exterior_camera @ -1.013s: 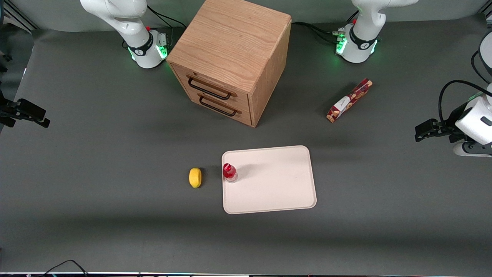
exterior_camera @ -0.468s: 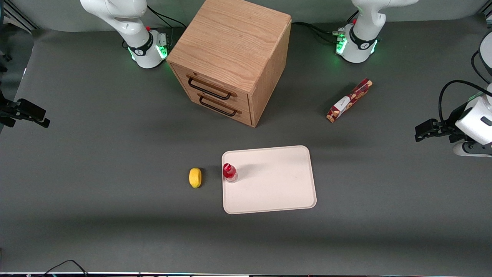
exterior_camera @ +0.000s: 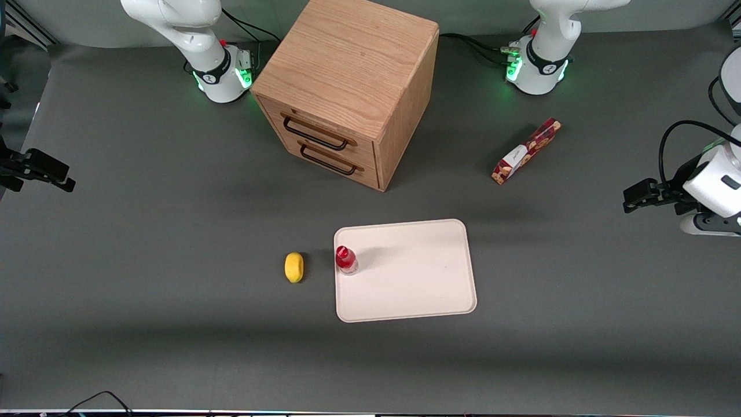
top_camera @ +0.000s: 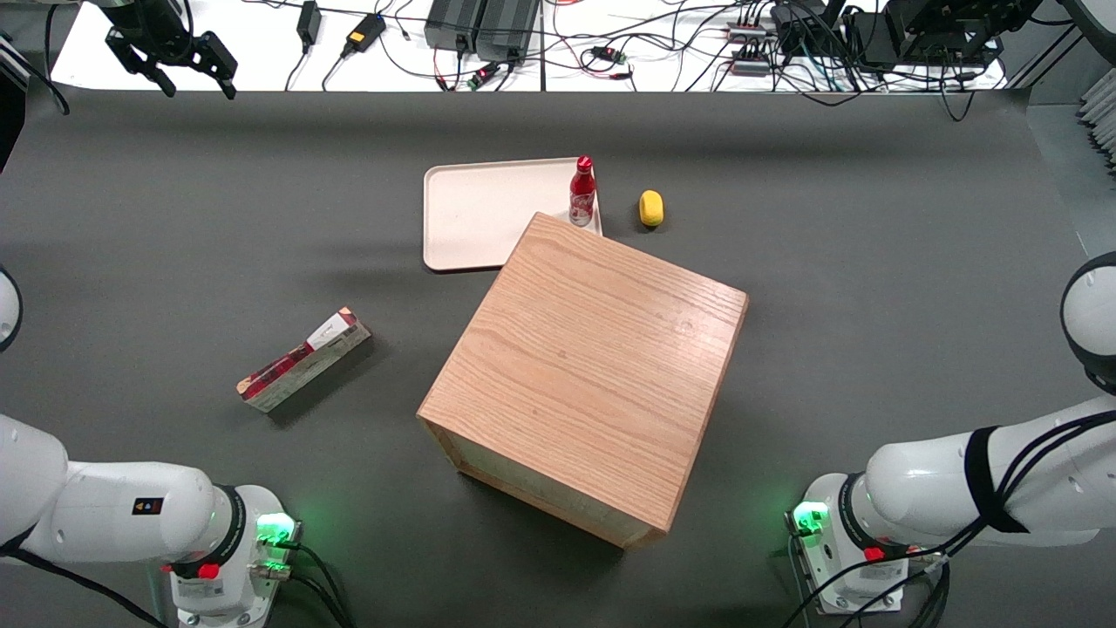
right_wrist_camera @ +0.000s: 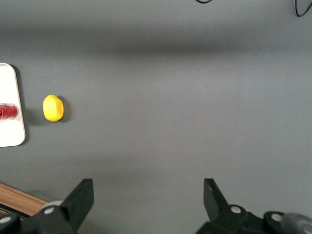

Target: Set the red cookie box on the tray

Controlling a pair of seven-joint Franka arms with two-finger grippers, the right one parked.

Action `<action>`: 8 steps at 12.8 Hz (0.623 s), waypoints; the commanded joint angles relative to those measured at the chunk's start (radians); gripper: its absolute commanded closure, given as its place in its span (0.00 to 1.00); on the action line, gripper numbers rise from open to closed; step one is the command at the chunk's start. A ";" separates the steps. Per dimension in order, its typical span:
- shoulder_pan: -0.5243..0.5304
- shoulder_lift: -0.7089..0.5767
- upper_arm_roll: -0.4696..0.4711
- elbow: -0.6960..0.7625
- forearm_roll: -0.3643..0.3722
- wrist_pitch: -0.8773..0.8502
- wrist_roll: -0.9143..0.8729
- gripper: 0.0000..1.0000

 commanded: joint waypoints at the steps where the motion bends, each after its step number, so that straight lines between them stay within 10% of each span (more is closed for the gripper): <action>1: -0.006 0.004 0.003 0.018 0.000 -0.018 0.015 0.00; 8: -0.006 0.004 0.004 0.018 0.000 -0.027 0.035 0.00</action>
